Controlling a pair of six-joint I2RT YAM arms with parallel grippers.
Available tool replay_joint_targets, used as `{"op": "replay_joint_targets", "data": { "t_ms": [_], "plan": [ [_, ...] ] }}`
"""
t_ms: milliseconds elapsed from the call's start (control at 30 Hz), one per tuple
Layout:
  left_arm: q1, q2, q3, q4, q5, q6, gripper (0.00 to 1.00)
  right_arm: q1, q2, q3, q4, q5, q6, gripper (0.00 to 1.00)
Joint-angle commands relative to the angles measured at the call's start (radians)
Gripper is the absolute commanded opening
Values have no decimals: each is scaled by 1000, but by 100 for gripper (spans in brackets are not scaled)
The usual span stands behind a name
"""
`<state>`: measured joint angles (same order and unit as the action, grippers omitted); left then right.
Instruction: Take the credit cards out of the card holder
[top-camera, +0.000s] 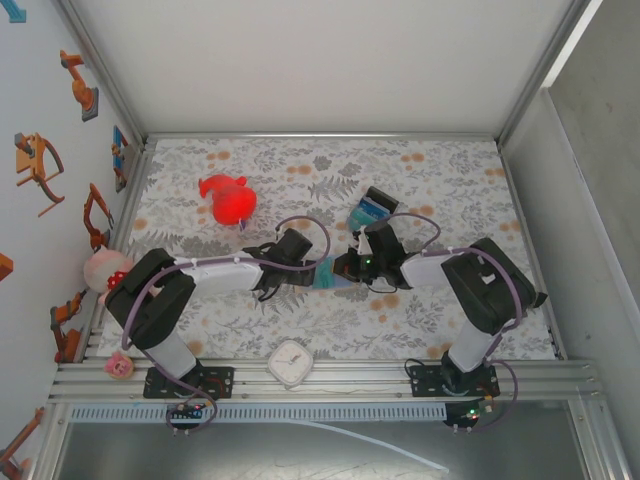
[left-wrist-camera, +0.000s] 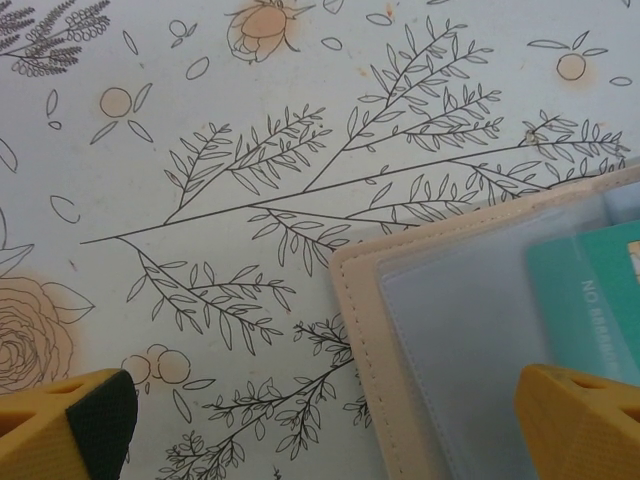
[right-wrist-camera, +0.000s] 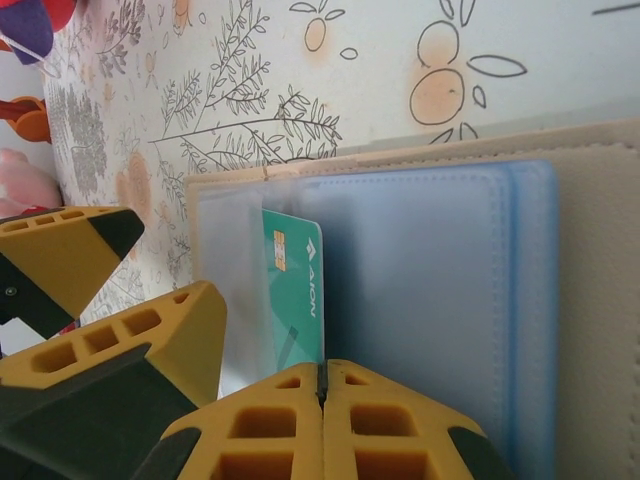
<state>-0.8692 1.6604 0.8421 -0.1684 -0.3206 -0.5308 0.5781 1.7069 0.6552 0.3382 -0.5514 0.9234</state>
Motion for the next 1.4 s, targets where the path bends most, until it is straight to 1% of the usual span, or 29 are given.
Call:
{"op": "replay_joint_targets", "data": {
  "t_ms": [0, 133, 267, 300, 367, 433, 567, 733, 867, 1000, 1200, 1367],
  "plan": [
    [-4, 21, 20, -8, 0, 18, 97, -6, -45, 31, -71, 35, -45, 0],
    [-4, 29, 20, -19, -6, 20, 97, -6, -70, 40, -126, 61, -69, 0],
    [-6, 36, 23, -19, -6, 22, 97, -6, -64, 45, -108, 39, -59, 0],
    [-6, 38, 24, -20, -6, 23, 97, -6, -58, 43, -89, 27, -50, 2],
    [-6, 43, 26, -19, -5, 23, 97, -5, -41, 40, -43, -1, -30, 10],
    [-7, 48, 28, -20, -4, 23, 97, 0, -24, 41, -11, -19, -17, 15],
    [-7, 50, 27, -25, -8, 20, 97, 23, 11, 61, -5, -22, -19, 20],
    [-8, 49, 25, -30, -12, 18, 97, 37, 46, 89, -19, -15, -24, 20],
    [-9, 42, 22, -30, -17, 16, 97, 37, 43, 99, -26, -15, -36, 9],
    [-9, 41, 23, -31, -23, 14, 97, 37, 1, 113, -131, 37, -94, 0],
    [-8, 21, 10, -22, -44, 34, 97, 37, -144, 161, -414, 210, -254, 0],
    [-8, 9, 0, 5, -91, 82, 97, 35, -258, 213, -573, 327, -384, 0]
  ]
}}
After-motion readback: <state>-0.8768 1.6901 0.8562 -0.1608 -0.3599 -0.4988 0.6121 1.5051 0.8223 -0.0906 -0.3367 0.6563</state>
